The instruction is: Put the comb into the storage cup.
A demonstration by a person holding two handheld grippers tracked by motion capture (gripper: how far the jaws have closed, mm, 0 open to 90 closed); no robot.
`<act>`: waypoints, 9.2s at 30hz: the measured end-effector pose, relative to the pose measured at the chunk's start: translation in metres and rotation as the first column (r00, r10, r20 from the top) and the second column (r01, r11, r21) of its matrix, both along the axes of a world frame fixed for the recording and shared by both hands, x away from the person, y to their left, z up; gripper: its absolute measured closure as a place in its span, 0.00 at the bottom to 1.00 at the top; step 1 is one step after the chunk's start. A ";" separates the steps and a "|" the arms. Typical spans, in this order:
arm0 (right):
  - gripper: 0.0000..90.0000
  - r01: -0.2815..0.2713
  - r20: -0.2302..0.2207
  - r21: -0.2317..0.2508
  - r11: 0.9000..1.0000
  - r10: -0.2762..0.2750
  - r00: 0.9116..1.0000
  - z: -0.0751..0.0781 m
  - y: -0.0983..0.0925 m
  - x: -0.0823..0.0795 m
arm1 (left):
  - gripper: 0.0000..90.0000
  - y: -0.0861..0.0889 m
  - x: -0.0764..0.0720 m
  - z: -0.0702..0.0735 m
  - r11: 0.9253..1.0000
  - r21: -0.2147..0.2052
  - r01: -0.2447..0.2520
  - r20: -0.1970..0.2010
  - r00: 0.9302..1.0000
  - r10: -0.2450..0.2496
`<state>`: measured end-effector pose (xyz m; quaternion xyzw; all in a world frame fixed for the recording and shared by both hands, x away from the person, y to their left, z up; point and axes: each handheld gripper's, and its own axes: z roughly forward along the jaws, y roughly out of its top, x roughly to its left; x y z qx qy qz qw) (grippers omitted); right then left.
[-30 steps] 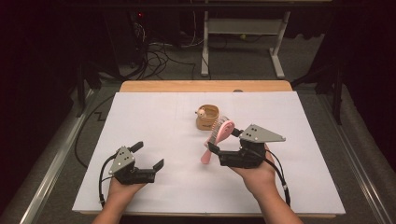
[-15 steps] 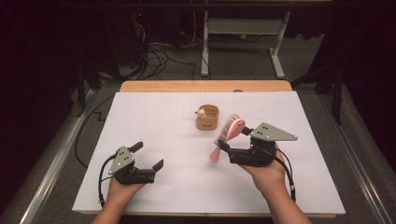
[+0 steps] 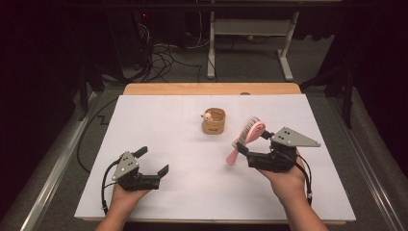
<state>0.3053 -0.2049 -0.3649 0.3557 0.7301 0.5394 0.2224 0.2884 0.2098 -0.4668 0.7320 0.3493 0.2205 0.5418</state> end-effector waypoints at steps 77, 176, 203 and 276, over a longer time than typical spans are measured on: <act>0.23 0.091 0.058 0.036 0.995 -0.093 0.994 0.029 -0.020 0.020 | 0.00 0.000 0.000 0.001 0.999 -0.013 0.034 0.003 0.999 -0.034; 0.23 0.158 0.084 0.049 0.986 -0.162 0.983 0.016 0.065 0.121 | 0.00 0.001 -0.001 0.002 0.999 -0.027 0.047 0.007 0.999 -0.047; 0.23 0.161 0.059 0.033 0.986 -0.163 0.985 -0.011 0.078 0.132 | 0.00 0.003 -0.002 0.002 0.999 -0.031 0.043 0.005 0.999 -0.043; 0.20 0.183 -0.022 0.037 0.982 -0.183 0.983 -0.025 0.063 0.136 | 0.00 -0.002 -0.003 0.002 0.998 -0.033 0.057 0.000 0.998 -0.057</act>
